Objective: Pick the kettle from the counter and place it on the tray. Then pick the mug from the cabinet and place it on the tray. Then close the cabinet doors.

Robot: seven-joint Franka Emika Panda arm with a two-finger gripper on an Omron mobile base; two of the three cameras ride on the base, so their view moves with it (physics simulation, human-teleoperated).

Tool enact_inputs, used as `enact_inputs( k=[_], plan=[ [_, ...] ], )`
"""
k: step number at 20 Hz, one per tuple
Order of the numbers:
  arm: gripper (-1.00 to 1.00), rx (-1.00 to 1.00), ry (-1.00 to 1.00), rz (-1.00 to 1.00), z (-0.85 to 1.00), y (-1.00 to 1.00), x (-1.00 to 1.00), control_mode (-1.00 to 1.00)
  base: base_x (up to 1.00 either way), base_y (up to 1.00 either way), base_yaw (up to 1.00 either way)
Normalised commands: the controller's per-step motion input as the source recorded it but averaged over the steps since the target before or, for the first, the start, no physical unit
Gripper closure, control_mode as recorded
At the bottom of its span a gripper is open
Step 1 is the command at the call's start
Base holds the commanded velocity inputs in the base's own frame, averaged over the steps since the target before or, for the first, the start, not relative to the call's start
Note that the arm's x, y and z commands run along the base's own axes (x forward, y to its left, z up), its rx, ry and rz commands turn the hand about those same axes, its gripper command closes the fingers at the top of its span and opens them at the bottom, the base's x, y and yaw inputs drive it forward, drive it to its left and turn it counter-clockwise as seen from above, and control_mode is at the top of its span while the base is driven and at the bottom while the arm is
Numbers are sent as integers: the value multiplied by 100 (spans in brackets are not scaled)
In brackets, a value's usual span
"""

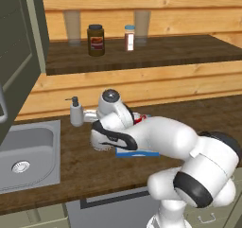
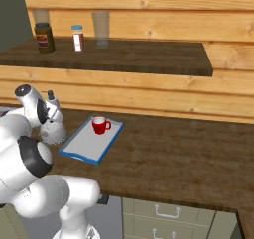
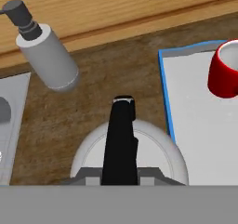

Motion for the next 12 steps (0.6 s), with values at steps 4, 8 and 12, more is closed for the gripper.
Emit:
enact_inputs(
  k=[4,8,12],
  plan=[
    [100,9,-13,-17,70,-26,-46,-100,0,0,0],
    [100,5,-3,-19,58,-29,-31,-100,0,0,0],
    [100,0,0,-22,30,-41,-17,-100,0,0,0]
  ],
)
